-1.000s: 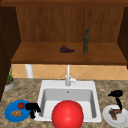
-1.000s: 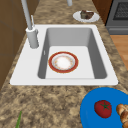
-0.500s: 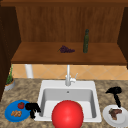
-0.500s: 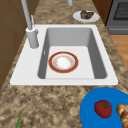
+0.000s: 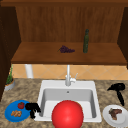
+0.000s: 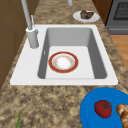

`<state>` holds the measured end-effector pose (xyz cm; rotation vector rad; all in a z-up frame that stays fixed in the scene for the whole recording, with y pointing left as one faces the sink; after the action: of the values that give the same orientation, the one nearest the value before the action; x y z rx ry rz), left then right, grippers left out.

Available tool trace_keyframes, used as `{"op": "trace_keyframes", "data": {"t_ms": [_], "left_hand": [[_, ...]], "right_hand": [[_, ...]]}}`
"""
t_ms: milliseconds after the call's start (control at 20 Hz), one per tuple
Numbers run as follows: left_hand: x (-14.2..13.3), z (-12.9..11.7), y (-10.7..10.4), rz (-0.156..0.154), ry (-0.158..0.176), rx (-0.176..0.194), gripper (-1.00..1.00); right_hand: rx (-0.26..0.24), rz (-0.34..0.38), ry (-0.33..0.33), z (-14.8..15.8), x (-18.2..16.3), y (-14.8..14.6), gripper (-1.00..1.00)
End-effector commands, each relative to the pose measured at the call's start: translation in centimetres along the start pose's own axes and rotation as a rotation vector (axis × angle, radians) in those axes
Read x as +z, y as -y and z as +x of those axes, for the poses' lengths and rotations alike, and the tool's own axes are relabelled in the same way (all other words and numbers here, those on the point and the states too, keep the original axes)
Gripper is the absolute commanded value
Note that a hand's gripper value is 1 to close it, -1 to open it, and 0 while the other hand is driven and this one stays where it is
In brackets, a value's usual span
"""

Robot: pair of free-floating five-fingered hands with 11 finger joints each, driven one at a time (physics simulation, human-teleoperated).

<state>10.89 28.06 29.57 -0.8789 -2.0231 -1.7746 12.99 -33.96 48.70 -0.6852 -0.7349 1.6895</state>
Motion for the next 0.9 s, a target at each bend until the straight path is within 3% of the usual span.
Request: {"op": "trace_keyframes", "data": {"t_ms": [0,500,850], "left_hand": [[0.0,0.0,0.0,0.000,0.000,0.000,0.00],[0.0,0.0,0.0,0.000,0.000,0.000,0.00],[0.0,0.0,0.0,0.000,0.000,0.000,0.00]], "right_hand": [[-0.046,-0.005,-0.006,1.5,3.3,1.4,-1.00],[0.023,0.016,-0.025,7.7,9.1,3.6,-1.00],[0.010,0.014,-0.039,12.6,13.5,6.8,-1.00]]}}
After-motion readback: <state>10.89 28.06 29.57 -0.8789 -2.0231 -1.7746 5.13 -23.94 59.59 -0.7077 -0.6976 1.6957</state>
